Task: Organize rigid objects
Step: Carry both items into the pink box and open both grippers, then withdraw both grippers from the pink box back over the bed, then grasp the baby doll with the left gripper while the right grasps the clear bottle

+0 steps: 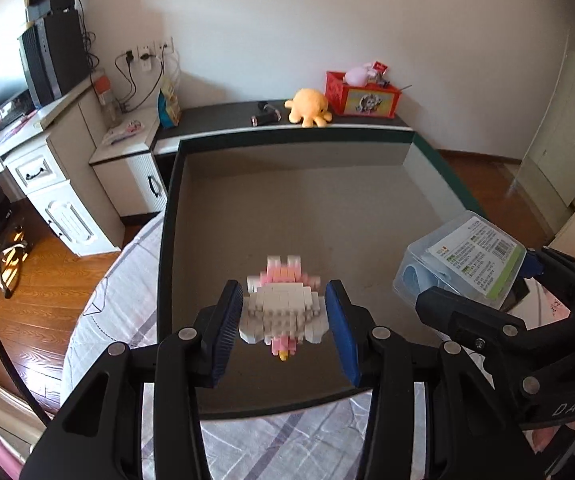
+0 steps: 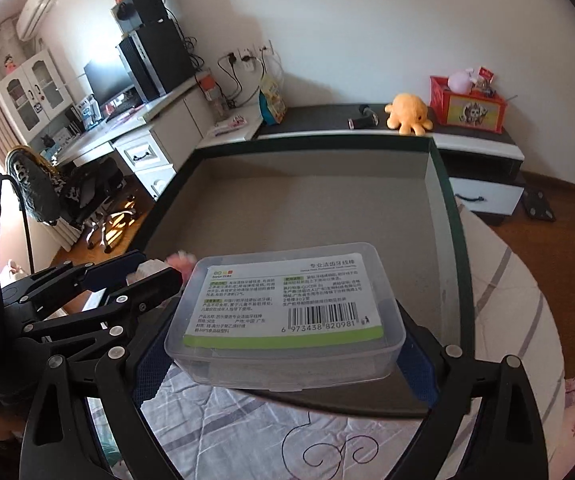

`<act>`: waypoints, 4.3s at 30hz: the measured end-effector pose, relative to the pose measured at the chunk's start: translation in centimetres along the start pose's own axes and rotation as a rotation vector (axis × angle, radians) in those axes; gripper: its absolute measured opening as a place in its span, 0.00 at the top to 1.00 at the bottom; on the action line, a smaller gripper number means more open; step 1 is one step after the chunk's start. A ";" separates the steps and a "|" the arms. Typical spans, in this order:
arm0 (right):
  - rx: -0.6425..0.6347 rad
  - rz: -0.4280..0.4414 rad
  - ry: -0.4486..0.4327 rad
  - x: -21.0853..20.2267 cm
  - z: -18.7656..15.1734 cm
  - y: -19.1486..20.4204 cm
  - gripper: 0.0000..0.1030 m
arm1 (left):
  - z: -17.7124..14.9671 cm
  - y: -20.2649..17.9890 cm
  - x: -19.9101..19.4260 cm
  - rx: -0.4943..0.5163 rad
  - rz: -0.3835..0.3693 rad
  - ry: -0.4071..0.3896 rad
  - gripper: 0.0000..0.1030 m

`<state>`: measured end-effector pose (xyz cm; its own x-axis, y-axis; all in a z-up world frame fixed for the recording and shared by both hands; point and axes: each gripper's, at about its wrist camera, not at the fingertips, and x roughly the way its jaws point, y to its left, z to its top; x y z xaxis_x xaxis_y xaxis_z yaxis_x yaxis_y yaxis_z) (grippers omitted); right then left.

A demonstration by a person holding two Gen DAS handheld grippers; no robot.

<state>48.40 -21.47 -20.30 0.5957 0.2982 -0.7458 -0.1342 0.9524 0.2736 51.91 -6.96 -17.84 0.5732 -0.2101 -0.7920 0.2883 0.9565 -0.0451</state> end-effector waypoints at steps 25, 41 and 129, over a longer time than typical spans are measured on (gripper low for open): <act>-0.151 -0.105 -0.380 -17.2 -9.2 7.1 0.00 | -10.8 -2.0 -19.9 -0.027 0.146 -0.439 0.01; -0.149 -0.218 -0.614 -29.7 -23.5 12.7 0.00 | -24.6 -6.2 -34.2 -0.018 0.283 -0.652 0.00; 0.021 -0.268 -0.177 -13.8 -27.4 0.6 0.00 | -28.0 -1.6 -12.4 -0.072 0.085 -0.153 0.00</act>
<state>18.40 -23.33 -26.44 0.7366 0.0200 -0.6761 0.0607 0.9936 0.0956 22.83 -0.20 -25.01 0.7045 -0.1507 -0.6936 0.1814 0.9830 -0.0293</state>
